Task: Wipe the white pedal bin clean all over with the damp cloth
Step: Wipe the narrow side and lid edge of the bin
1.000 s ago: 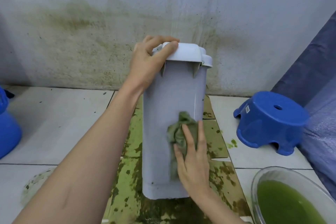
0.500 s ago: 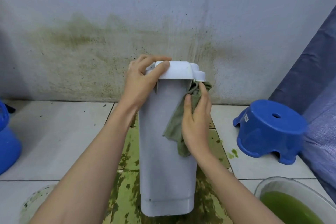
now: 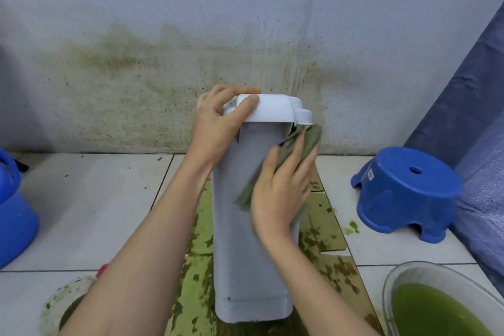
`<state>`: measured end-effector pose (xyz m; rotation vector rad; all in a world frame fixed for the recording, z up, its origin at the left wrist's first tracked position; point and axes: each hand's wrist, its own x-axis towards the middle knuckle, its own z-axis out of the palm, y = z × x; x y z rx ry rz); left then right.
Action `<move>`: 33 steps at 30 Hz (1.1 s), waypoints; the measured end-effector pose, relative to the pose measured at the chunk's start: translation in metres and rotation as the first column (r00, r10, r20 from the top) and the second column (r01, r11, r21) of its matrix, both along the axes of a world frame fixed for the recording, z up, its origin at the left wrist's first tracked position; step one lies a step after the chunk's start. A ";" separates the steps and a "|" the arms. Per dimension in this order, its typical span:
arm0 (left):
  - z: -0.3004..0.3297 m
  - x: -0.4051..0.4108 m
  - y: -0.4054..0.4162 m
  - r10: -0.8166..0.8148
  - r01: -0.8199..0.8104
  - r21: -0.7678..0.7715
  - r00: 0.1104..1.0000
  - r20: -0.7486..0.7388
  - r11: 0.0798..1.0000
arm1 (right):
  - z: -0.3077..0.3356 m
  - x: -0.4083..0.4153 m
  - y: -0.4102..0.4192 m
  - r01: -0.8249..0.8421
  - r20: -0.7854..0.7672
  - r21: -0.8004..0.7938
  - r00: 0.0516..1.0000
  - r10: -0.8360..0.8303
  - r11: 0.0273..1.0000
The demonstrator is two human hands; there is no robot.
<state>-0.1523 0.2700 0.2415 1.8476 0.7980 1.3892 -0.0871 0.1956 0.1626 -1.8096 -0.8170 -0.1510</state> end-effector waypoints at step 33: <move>0.002 0.016 -0.005 0.066 -0.063 0.062 0.996 -0.058 0.996 | -0.021 0.021 -0.004 0.082 0.687 -0.083 0.726 -0.003 0.993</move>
